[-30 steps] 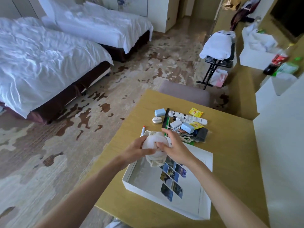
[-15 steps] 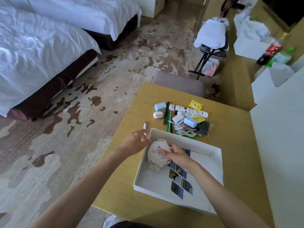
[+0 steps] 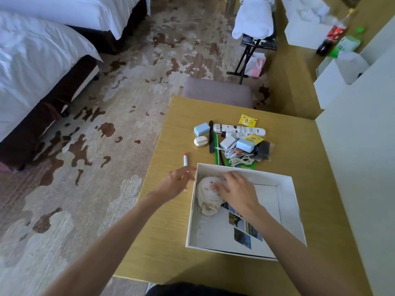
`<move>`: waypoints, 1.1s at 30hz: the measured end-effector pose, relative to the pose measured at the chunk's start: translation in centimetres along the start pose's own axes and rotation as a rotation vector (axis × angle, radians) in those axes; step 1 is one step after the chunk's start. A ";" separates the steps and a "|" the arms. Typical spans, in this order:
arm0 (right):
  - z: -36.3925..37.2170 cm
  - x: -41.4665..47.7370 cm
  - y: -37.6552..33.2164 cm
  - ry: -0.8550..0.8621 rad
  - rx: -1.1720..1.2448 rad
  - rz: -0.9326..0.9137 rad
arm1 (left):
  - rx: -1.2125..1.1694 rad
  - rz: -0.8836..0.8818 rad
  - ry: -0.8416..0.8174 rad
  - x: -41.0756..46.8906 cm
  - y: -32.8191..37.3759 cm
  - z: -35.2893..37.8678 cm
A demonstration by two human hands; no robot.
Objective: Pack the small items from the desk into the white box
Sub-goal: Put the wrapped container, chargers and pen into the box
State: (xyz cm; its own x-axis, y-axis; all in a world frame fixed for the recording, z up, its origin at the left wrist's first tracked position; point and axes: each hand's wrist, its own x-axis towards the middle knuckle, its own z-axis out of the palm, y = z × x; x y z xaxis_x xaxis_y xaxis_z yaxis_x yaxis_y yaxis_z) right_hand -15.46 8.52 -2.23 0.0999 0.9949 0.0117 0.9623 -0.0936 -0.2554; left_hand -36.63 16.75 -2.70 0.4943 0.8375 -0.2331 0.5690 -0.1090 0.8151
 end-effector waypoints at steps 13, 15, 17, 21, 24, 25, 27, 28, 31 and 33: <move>-2.2 8.3 2.4 -0.035 0.361 0.233 | 0.515 -0.225 0.008 8.0 -2.5 -0.2; -1.5 9.7 2.8 -0.114 0.325 0.306 | 0.620 -0.293 0.013 9.5 -2.5 0.0; -1.0 11.0 2.8 -0.177 0.265 0.340 | 0.706 -0.342 -0.008 10.6 -2.6 0.1; -0.3 13.7 2.1 -0.294 0.175 0.369 | 0.728 -0.346 -0.056 12.1 -3.8 0.4; 0.9 15.4 1.7 -0.368 0.083 0.346 | 0.652 -0.317 -0.076 12.2 -4.9 -0.2; 1.4 15.9 1.6 -0.382 0.045 0.350 | 0.589 -0.308 -0.094 12.1 -5.3 -0.6; 2.4 16.8 1.5 -0.421 -0.044 0.353 | 0.368 -0.270 -0.110 11.6 -6.0 -1.2; 2.8 17.3 1.4 -0.438 -0.095 0.352 | 0.238 -0.242 -0.086 11.2 -6.3 -1.6; 3.8 18.1 1.1 -0.441 -0.221 0.324 | -0.042 -0.179 0.027 9.5 -6.5 -2.6; 4.4 18.3 1.1 -0.434 -0.264 0.320 | -0.105 -0.146 0.054 8.3 -6.3 -3.2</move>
State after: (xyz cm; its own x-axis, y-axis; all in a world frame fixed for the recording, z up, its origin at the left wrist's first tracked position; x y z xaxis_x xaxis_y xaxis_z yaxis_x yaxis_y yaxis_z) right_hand -13.72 26.80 -6.51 0.3357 0.8349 -0.4363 0.9375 -0.3413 0.0681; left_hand -38.19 26.13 -8.10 0.3738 0.8681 -0.3266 0.5590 0.0701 0.8262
